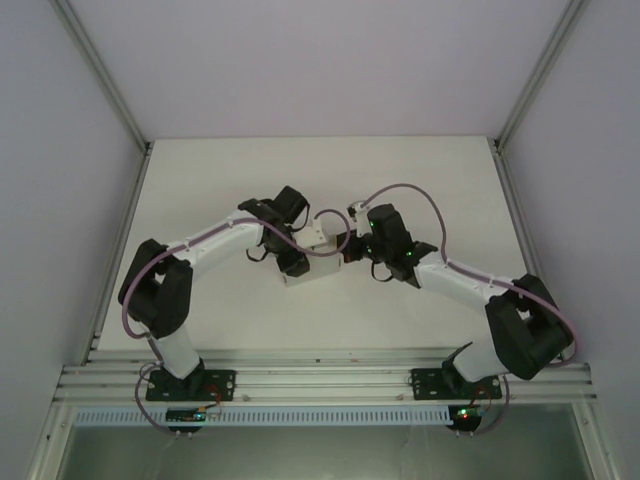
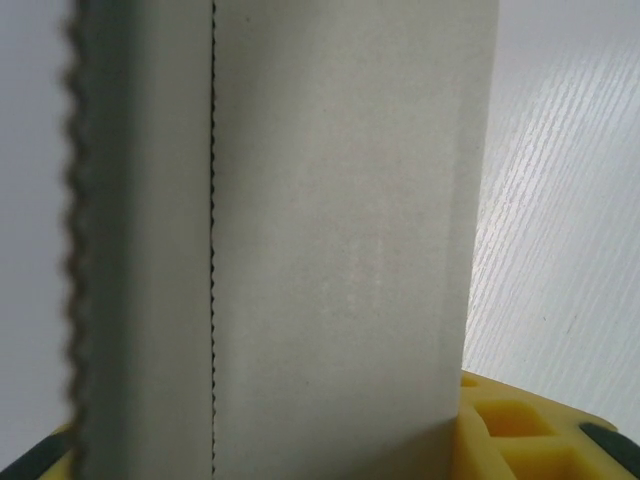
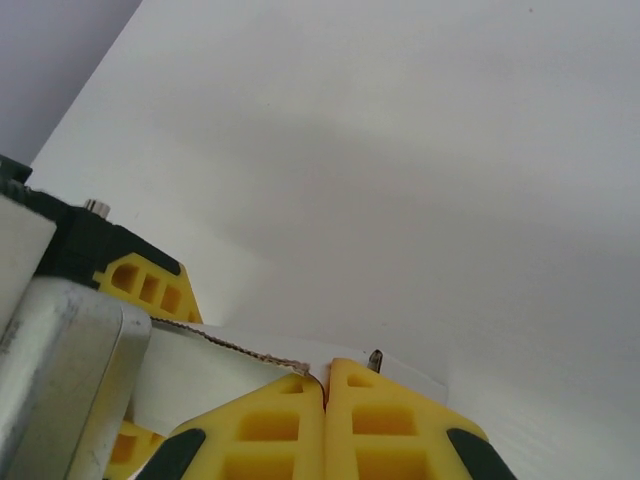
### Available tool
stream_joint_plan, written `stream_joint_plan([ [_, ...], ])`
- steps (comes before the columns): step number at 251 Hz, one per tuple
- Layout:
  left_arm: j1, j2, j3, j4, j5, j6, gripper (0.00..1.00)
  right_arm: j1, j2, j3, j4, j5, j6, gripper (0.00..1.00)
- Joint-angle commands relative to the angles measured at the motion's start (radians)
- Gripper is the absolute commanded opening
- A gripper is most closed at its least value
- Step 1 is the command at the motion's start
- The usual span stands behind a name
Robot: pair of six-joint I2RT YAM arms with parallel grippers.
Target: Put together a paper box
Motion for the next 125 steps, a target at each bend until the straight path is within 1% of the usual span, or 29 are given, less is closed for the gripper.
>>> stream_joint_plan([
  [1, 0.003, 0.039, 0.016, 0.145, -0.027, -0.003, 0.43, 0.052, 0.008, -0.085, -0.173, 0.04, -0.141, 0.0],
  [30, 0.002, 0.033, 0.012, 0.151, -0.032, 0.005, 0.45, 0.058, -0.006, -0.092, -0.195, 0.087, -0.189, 0.0],
  [43, 0.003, 0.032, 0.014, 0.155, -0.035, -0.002, 0.49, 0.061, -0.006, -0.101, -0.177, 0.111, -0.193, 0.0],
  [59, 0.002, 0.03, 0.024, 0.151, -0.034, -0.016, 0.58, 0.068, -0.001, -0.105, -0.161, 0.155, -0.17, 0.0],
  [73, 0.002, 0.021, 0.032, 0.144, -0.033, -0.026, 0.69, 0.079, 0.0, -0.1, -0.157, 0.211, -0.145, 0.0],
  [85, 0.001, 0.006, 0.037, 0.138, -0.033, -0.039, 0.75, 0.088, -0.001, -0.091, -0.157, 0.239, -0.131, 0.0],
  [94, 0.0, -0.009, 0.039, 0.133, -0.033, -0.052, 0.81, 0.097, -0.003, -0.085, -0.156, 0.256, -0.116, 0.0],
  [96, 0.0, -0.013, 0.039, 0.133, -0.033, -0.054, 0.84, 0.099, -0.003, -0.083, -0.158, 0.259, -0.113, 0.0],
  [101, -0.001, -0.024, 0.038, 0.128, -0.033, -0.062, 0.97, 0.102, -0.003, -0.078, -0.159, 0.264, -0.104, 0.0],
  [103, -0.001, -0.029, 0.038, 0.126, -0.034, -0.065, 1.0, 0.104, -0.003, -0.076, -0.16, 0.265, -0.103, 0.0],
  [125, -0.009, -0.093, 0.017, 0.11, -0.051, -0.121, 1.0, 0.124, -0.002, -0.056, -0.178, 0.294, -0.08, 0.0],
])
